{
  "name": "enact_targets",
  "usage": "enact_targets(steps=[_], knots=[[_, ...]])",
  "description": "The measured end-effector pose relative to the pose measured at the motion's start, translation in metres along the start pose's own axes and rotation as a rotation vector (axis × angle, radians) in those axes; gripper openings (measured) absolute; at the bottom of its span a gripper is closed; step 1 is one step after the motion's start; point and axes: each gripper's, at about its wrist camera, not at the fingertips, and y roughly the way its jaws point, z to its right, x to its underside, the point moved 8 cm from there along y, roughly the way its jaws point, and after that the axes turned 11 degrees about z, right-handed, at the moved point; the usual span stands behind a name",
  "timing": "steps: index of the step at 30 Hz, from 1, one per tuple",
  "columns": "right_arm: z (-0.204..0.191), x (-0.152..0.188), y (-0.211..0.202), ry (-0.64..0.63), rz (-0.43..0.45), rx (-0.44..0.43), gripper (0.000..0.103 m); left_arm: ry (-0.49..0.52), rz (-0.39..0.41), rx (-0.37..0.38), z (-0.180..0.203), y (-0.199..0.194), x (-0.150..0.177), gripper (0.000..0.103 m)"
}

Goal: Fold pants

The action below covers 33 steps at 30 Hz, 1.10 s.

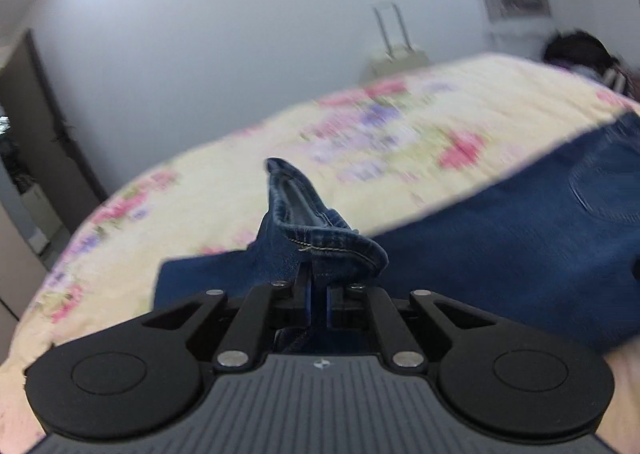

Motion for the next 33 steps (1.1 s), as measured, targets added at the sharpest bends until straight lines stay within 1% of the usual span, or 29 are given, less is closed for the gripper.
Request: enact_targets(steps=[2,3,5,6,7,8,9,10,11,13,15,16,18,21,23,26,28,30,31,33], knots=[[0.012,0.006,0.0,0.042,-0.005,0.001,0.035,0.008,-0.104,0.093,0.036,0.011,0.03,0.015],[0.017,0.009,0.001,0.058,-0.01,0.003,0.035,0.017,-0.144,0.124,0.047,0.013,0.041,0.02],[0.026,0.014,0.003,0.088,-0.017,0.0,0.035,0.003,-0.177,0.155,0.052,0.013,0.056,0.023],[0.029,0.017,0.004,0.104,-0.02,-0.008,0.035,-0.029,-0.19,0.178,0.049,0.012,0.059,0.035],[0.031,0.019,0.005,0.116,-0.022,-0.017,0.035,-0.08,-0.205,0.216,0.045,0.011,0.06,0.053],[0.032,0.019,0.006,0.121,-0.023,-0.024,0.036,-0.153,-0.223,0.271,0.039,0.004,0.06,0.057],[0.031,0.02,0.007,0.123,-0.022,-0.03,0.036,-0.214,-0.234,0.313,0.033,0.0,0.059,0.059],[0.03,0.019,0.008,0.127,-0.021,-0.038,0.036,-0.245,-0.236,0.334,0.027,-0.003,0.057,0.059],[0.028,0.018,0.008,0.134,-0.02,-0.049,0.037,-0.262,-0.226,0.339,0.019,-0.011,0.053,0.059],[0.021,0.015,0.008,0.147,-0.014,-0.082,0.037,-0.253,-0.188,0.322,0.001,-0.02,0.048,0.059],[0.011,0.013,0.007,0.167,-0.016,-0.124,0.037,-0.211,-0.152,0.286,-0.019,-0.029,0.046,0.059],[0.004,0.014,0.007,0.179,-0.021,-0.149,0.037,-0.175,-0.136,0.257,-0.029,-0.032,0.047,0.059],[-0.011,0.014,0.01,0.202,-0.048,-0.202,0.037,-0.069,-0.11,0.182,-0.052,-0.039,0.049,0.059],[-0.038,0.015,0.018,0.232,-0.091,-0.268,0.037,0.065,-0.117,0.107,-0.08,-0.041,0.063,0.059],[-0.06,0.013,0.025,0.257,-0.115,-0.318,0.036,0.117,-0.127,0.073,-0.1,-0.041,0.075,0.059],[-0.089,0.011,0.04,0.299,-0.147,-0.372,0.035,0.146,-0.146,0.042,-0.125,-0.036,0.092,0.059],[-0.106,0.009,0.051,0.304,-0.161,-0.383,0.034,0.172,-0.157,0.024,-0.135,-0.03,0.103,0.059],[-0.12,0.01,0.064,0.285,-0.185,-0.374,0.032,0.171,-0.159,0.018,-0.142,-0.024,0.111,0.059],[-0.125,0.012,0.07,0.28,-0.202,-0.366,0.029,0.155,-0.158,0.025,-0.145,-0.022,0.114,0.056],[-0.134,0.017,0.085,0.262,-0.23,-0.345,0.025,0.125,-0.155,0.035,-0.149,-0.02,0.12,0.051]])
